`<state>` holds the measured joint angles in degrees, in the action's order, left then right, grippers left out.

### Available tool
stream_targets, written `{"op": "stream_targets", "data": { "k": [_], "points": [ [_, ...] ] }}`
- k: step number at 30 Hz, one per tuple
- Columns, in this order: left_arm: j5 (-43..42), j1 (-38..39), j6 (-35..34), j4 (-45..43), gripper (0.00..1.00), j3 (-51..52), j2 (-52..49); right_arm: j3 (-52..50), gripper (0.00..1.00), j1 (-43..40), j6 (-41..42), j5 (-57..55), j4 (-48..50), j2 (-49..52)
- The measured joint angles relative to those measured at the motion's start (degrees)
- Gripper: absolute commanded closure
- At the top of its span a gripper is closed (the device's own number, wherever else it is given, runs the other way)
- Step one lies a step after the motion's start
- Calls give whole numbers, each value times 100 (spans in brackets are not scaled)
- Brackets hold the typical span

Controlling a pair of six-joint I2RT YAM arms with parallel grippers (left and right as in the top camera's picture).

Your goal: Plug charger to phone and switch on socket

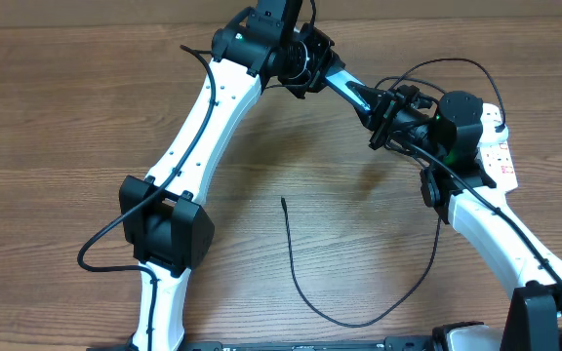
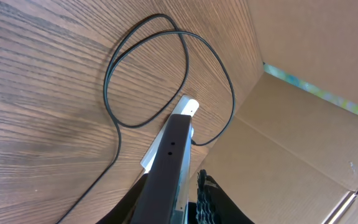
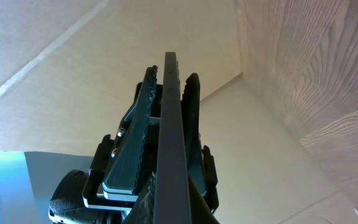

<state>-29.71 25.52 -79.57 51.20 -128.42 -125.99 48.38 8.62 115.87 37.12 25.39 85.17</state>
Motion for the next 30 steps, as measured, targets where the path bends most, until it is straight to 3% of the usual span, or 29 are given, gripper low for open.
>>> {"op": "stream_targets", "data": {
  "k": [23, 26, 30],
  "points": [
    [101, 0, 46, 83, 85, 0, 0, 0, 96, -2, 2, 31, 85, 61],
    [96, 0, 55, 66, 95, 0, 0, 0, 96, -2, 2, 15, 92, 61],
    [85, 0, 66, 50, 96, 0, 0, 0, 96, -2, 2, 7, 92, 61]
  ]
}}
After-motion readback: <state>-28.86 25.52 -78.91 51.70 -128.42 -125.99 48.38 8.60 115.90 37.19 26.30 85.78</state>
